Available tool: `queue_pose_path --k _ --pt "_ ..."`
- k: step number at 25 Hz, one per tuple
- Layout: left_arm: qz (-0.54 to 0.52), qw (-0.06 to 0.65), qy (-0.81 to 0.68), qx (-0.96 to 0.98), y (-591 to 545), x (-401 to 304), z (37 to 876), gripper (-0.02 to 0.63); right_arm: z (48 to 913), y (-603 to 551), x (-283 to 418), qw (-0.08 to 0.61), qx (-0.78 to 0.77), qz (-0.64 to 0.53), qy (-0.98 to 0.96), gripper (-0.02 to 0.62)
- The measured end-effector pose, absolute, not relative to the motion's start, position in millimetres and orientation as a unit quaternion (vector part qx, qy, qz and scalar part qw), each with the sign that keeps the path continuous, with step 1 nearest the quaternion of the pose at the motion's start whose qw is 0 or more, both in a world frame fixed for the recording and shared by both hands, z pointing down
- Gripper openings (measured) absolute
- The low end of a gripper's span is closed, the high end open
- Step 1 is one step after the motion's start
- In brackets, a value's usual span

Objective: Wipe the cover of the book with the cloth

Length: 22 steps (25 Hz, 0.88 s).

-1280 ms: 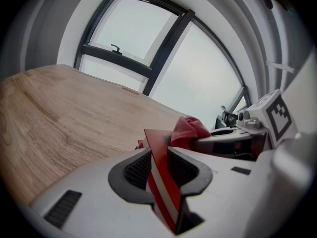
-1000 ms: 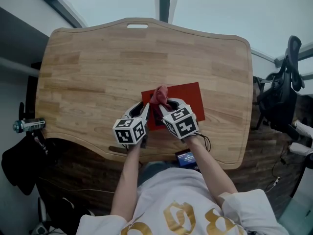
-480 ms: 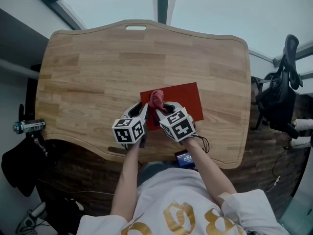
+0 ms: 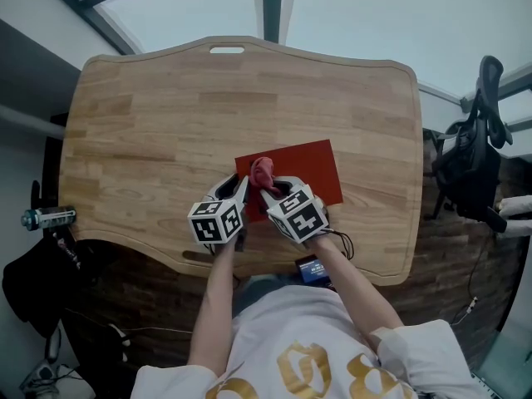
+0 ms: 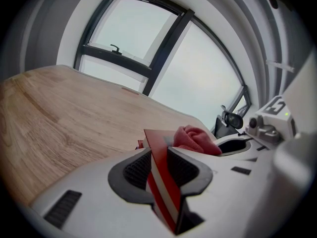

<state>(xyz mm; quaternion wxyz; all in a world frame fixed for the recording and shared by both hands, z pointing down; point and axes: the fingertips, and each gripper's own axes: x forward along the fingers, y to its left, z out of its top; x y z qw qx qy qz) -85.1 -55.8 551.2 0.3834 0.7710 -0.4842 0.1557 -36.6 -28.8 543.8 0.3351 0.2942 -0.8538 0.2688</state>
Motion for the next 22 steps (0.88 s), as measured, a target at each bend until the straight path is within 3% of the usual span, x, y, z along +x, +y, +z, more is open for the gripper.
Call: queue_pose_path --k 22 --pt "0.159 0.381 -0.479 0.775 -55.6 -85.6 550.8 0.107 543.7 -10.0 -15.7 0.331 0.305 0.274 -0.85 0.069"
